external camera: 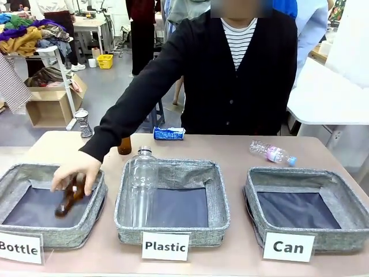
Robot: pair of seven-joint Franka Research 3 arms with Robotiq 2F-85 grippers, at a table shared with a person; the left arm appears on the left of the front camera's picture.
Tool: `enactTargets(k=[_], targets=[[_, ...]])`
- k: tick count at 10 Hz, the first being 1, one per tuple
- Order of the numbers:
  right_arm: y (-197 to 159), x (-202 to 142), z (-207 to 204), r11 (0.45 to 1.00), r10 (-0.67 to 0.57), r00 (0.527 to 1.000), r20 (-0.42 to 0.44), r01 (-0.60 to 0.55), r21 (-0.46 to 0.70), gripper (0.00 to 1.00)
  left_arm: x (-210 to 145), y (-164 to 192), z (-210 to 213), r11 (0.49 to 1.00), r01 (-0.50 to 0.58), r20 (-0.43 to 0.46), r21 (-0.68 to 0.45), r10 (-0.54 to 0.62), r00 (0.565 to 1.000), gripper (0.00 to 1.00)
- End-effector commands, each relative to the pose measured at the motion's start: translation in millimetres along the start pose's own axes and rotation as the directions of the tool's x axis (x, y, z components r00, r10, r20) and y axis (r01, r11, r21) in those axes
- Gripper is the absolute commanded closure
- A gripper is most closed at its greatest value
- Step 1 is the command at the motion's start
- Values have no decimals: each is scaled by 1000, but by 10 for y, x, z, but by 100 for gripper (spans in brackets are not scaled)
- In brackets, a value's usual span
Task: Sort the can waste into the basket.
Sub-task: Pick up the can waste from the table and place it in the right Fabric basket.
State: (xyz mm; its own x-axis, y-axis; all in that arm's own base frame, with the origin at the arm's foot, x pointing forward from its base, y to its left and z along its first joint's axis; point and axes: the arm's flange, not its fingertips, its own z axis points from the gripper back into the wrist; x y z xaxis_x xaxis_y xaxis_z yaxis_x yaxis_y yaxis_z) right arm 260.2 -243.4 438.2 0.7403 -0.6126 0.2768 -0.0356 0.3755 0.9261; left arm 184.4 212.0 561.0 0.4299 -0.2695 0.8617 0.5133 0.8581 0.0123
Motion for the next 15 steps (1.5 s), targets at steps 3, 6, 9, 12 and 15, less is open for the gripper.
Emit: enactTargets(k=[3, 6, 9, 12, 15], targets=[[8, 23, -9, 999, 27, 1000, 13, -27, 23, 0, -348, -340, -313, 999, -24, -11, -30, 24, 1000, 0], [8, 23, -9, 999, 27, 1000, 13, -27, 23, 0, -120, -347, -423, 998, 33, -43, -48, -35, 998, 0], [8, 23, -9, 999, 27, 1000, 13, -27, 23, 0, 578, -146, -1042, 979, 129, -94, -160, -146, 985, 0], [8, 23, -9, 999, 27, 1000, 13, -27, 23, 0, 1635, -282, -2087, 930, 258, -172, -263, -308, 936, 0], [8, 23, -9, 999, 27, 1000, 13, -27, 23, 0, 2476, -836, -3109, 856, 450, -193, -253, -501, 844, 0]])
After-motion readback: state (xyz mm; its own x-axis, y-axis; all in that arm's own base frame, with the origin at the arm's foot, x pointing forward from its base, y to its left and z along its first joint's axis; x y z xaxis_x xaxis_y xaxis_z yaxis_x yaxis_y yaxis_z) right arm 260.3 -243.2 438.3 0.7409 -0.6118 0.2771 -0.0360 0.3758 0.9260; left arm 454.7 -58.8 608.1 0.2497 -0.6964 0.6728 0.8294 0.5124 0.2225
